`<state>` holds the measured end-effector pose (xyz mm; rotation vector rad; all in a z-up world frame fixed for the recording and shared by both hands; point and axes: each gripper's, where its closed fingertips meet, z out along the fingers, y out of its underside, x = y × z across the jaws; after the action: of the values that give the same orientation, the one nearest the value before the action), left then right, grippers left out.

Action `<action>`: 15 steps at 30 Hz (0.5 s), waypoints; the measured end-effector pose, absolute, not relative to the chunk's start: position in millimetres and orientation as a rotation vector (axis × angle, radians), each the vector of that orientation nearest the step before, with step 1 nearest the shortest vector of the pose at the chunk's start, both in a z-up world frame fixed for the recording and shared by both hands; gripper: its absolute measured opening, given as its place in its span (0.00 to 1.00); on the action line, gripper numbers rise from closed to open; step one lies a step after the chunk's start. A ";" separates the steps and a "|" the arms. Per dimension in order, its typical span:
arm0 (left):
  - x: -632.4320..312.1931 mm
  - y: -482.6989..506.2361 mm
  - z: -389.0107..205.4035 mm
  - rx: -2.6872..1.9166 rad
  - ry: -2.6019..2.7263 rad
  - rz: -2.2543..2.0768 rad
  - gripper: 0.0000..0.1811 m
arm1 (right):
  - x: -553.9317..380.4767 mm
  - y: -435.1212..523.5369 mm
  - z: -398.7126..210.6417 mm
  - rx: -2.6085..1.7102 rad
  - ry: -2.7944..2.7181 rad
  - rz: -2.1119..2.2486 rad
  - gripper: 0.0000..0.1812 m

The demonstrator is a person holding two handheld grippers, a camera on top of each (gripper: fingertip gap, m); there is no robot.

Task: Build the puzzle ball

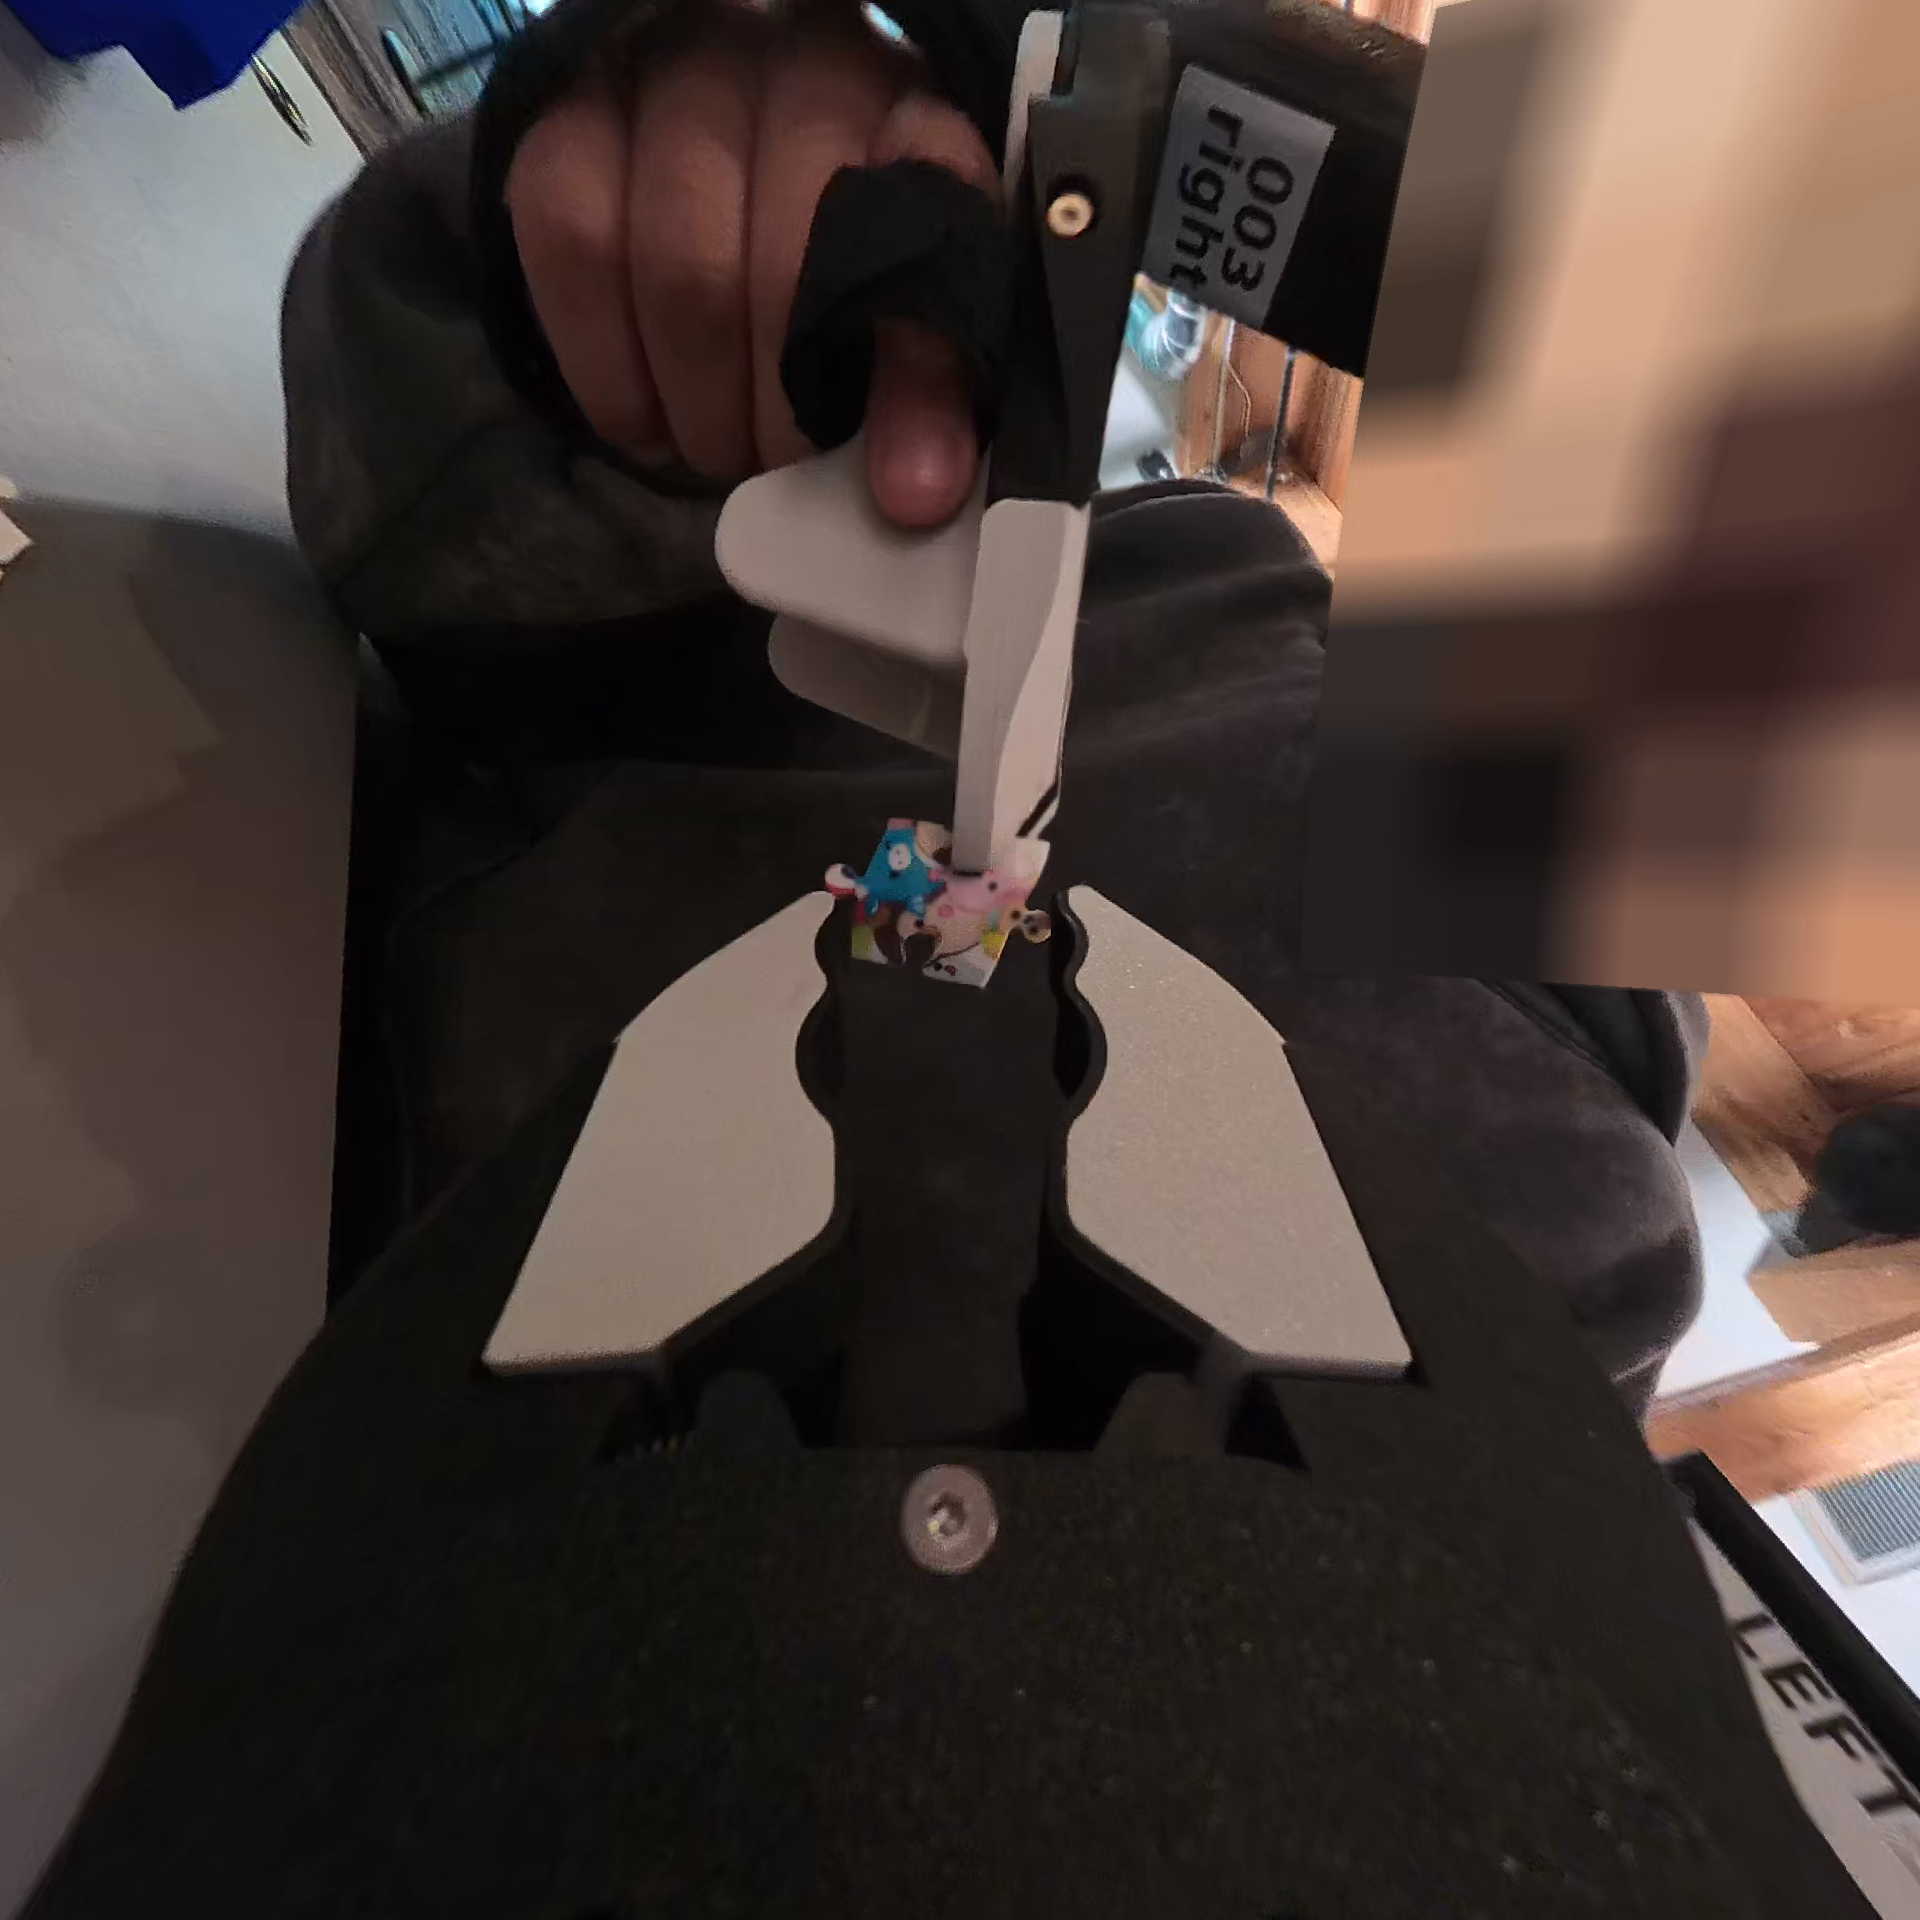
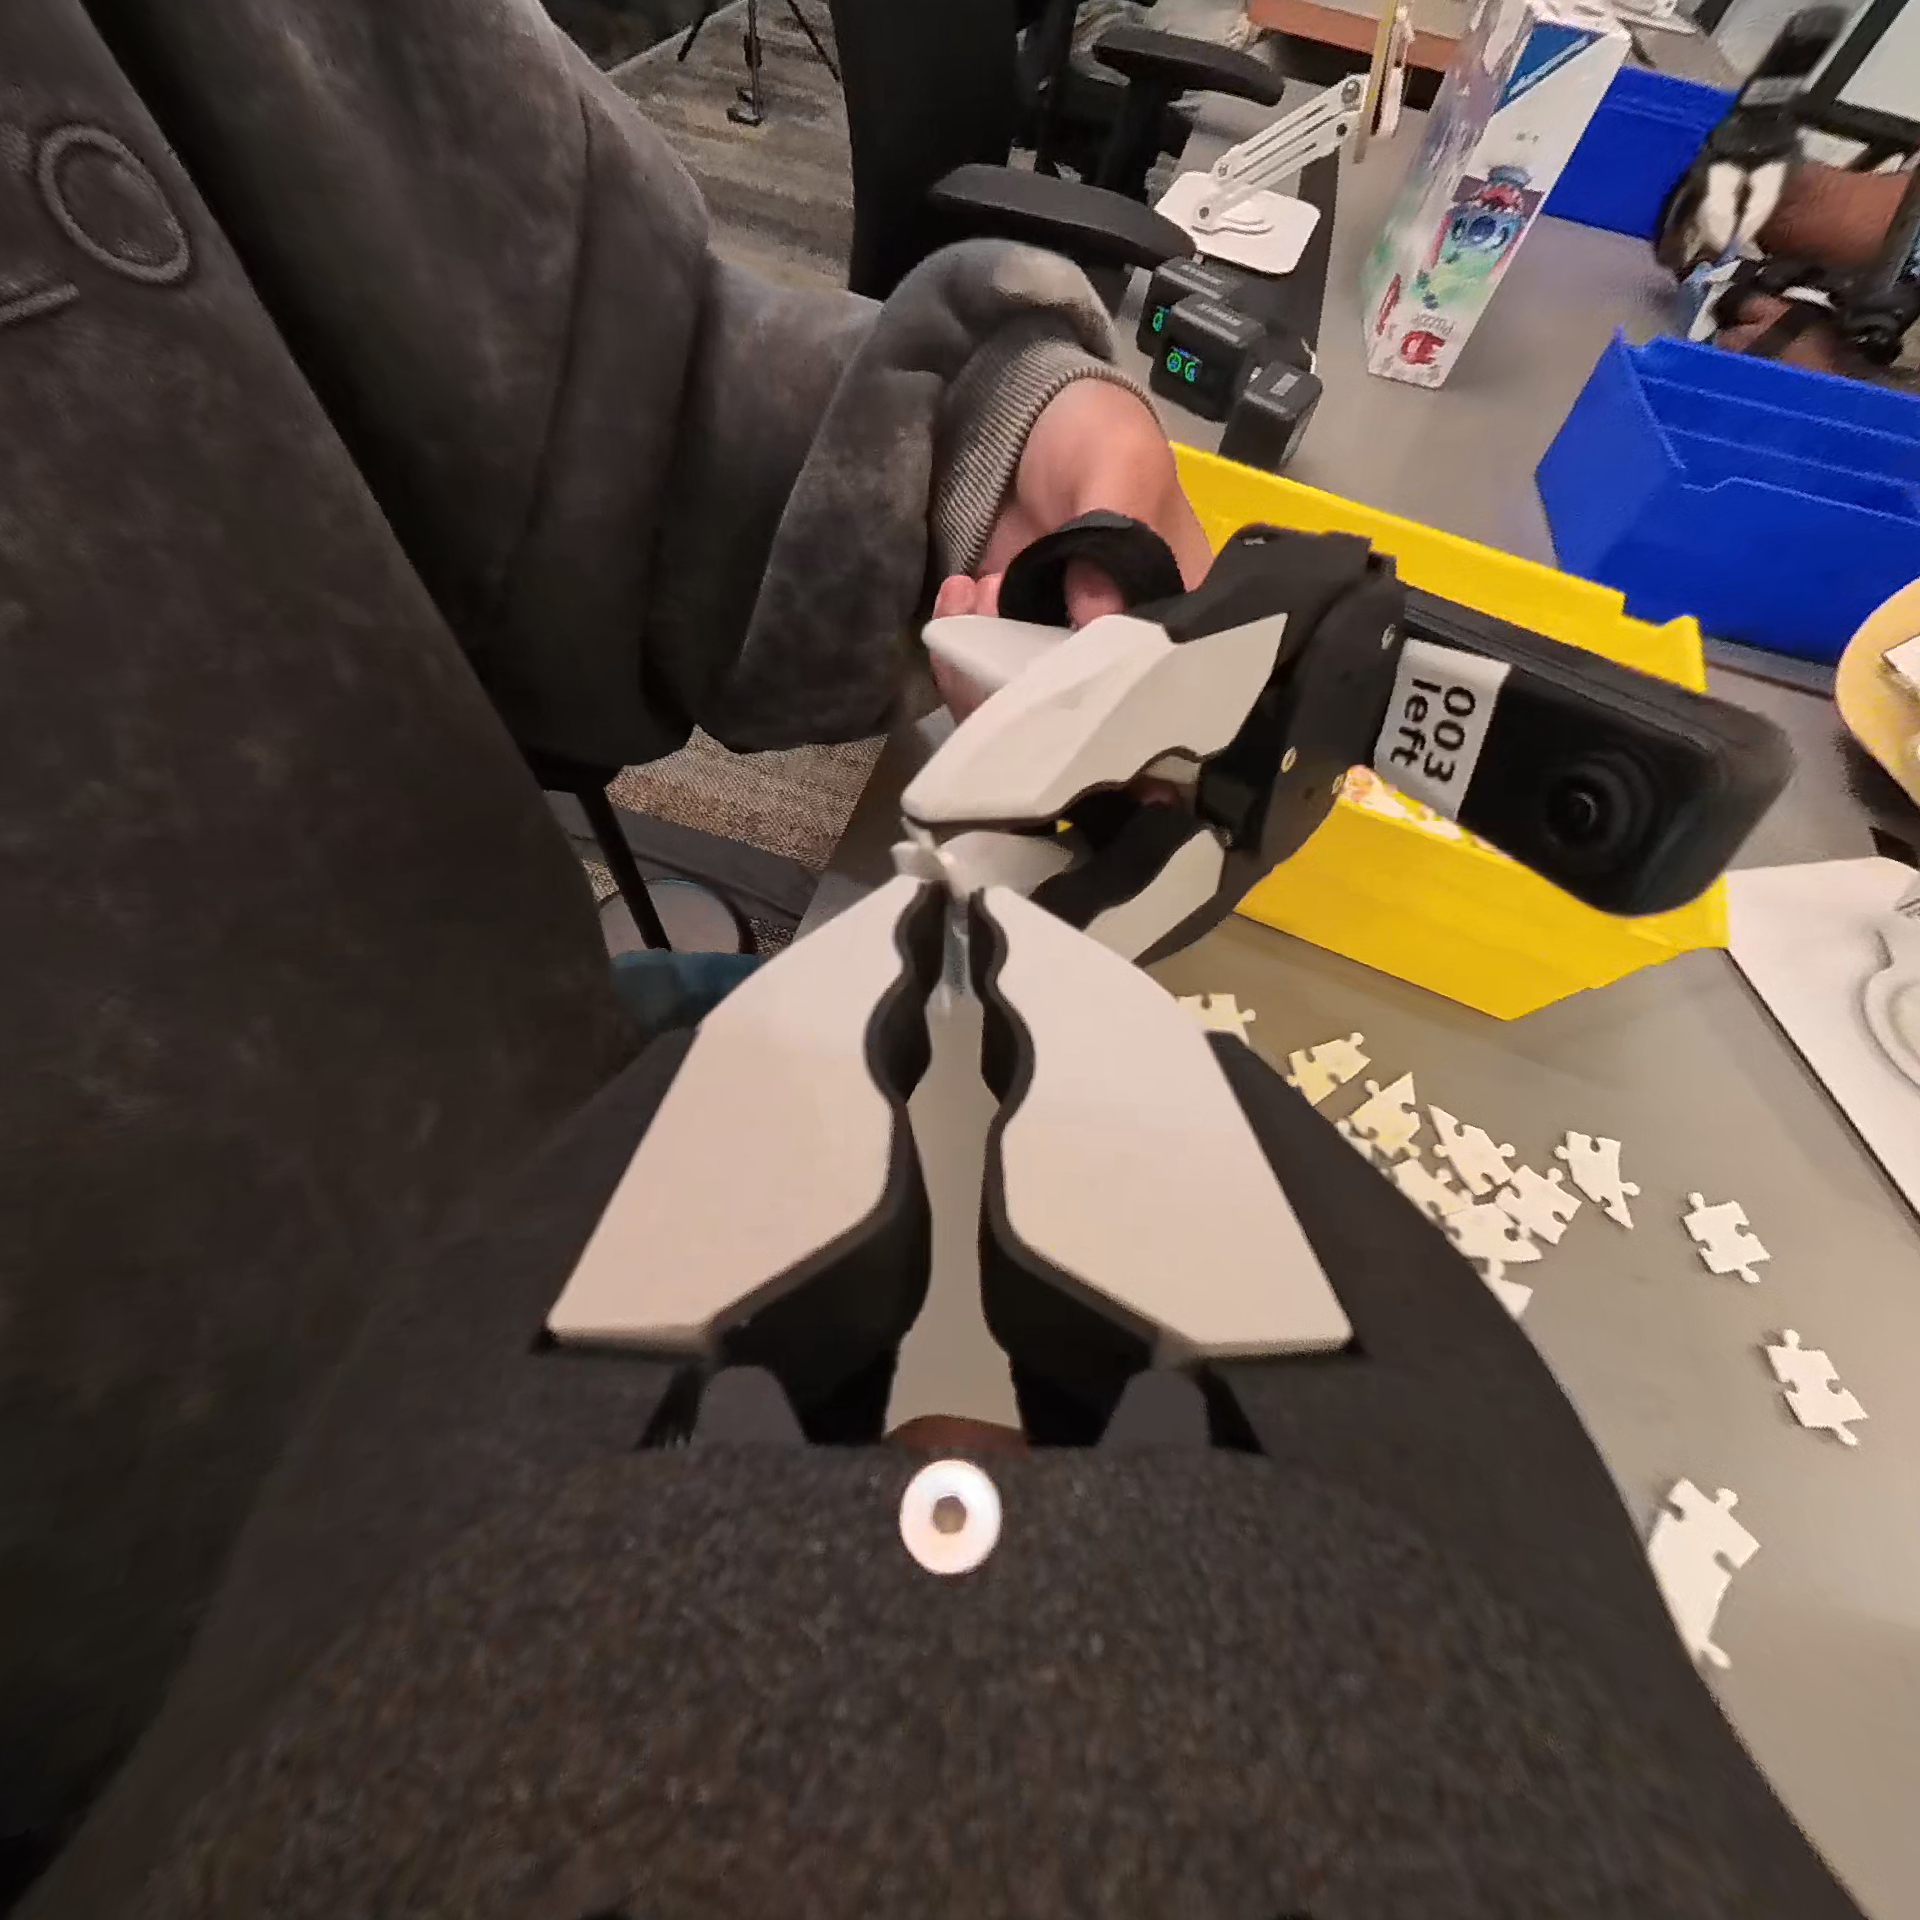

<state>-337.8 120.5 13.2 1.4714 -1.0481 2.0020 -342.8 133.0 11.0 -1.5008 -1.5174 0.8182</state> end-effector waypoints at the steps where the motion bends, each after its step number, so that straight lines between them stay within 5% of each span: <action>1: -338.9 121.6 14.5 1.488 -1.050 2.023 0.20 | -340.9 130.7 12.0 -1.496 -1.506 0.831 0.01; 7: -352.9 145.7 -1.9 1.981 -1.225 2.157 0.27 | -320.3 151.0 7.2 -1.637 -1.176 0.905 0.01; 15: -341.7 147.8 -31.9 2.504 -1.448 2.176 0.21 | -303.3 171.9 1.2 -1.776 -0.335 1.514 0.01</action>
<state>-341.7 147.8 -31.9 2.5042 -1.4483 2.1762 -303.3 171.9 1.2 -1.7764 -0.3351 1.5142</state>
